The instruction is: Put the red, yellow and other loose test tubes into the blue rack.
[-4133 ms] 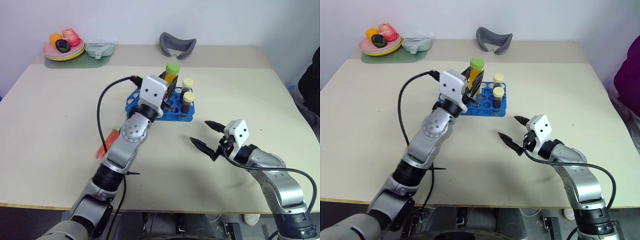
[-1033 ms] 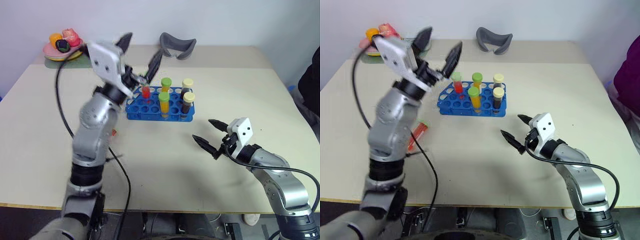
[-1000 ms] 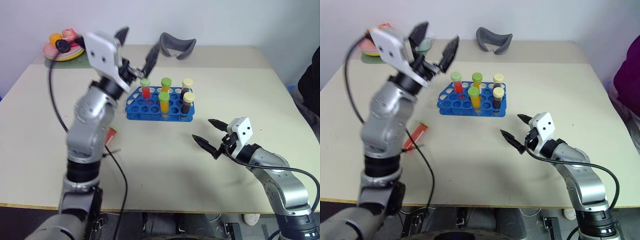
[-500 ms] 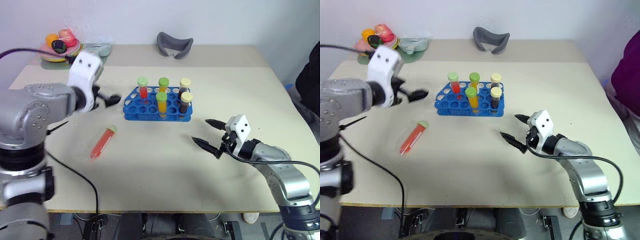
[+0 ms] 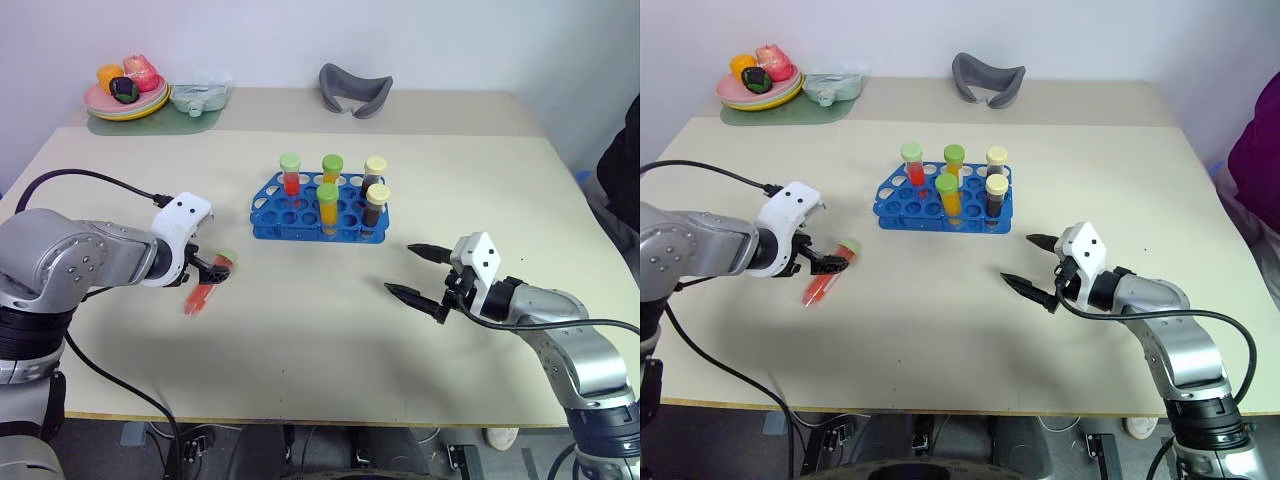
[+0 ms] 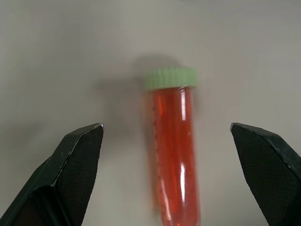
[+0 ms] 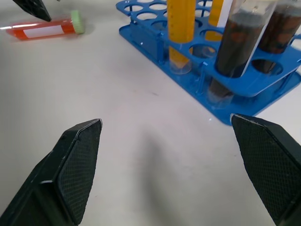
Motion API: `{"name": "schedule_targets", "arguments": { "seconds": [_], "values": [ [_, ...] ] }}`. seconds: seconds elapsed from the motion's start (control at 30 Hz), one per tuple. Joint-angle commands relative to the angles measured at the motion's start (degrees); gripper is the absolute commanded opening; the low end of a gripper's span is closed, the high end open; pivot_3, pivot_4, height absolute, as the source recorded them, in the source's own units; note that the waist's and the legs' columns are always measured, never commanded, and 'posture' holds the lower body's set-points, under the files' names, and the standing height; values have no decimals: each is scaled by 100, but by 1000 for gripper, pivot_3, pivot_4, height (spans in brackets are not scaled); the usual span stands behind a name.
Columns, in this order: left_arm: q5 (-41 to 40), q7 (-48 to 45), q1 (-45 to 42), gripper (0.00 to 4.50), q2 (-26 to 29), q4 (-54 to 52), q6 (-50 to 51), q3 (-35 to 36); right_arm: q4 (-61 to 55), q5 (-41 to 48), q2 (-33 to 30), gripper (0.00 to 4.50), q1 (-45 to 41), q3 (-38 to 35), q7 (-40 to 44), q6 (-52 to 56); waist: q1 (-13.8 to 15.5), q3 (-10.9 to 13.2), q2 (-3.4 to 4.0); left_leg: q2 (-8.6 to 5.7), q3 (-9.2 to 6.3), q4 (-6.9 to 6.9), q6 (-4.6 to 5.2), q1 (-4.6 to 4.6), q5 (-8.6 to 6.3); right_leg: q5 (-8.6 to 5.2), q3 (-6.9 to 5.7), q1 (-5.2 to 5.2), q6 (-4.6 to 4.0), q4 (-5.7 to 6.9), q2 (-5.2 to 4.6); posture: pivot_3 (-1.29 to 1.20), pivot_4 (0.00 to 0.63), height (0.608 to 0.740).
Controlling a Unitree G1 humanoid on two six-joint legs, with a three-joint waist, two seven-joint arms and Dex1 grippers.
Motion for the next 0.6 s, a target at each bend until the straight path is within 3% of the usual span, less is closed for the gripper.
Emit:
{"name": "schedule_targets", "arguments": {
  "seconds": [0.03,0.27,0.6],
  "values": [
    [-202,277,-80,4420,-92,45,47,-126,-266,43,50,4500,29,-21,-22,-119,-1,0,0,0,0,1,0,0,0,0,0,0,0,0,0,0,150,735],
    [-373,993,2,4420,-514,403,47,-5,-341,48,90,4500,102,11,-79,-122,-3,0,0,0,0,1,0,0,0,0,0,0,0,2,0,0,150,735],
    [-689,1154,29,4420,-301,626,47,-182,-383,48,110,4500,104,75,-43,-120,1,0,0,0,1,1,-1,0,0,0,0,-1,0,2,1,0,150,735]
  ]
}}
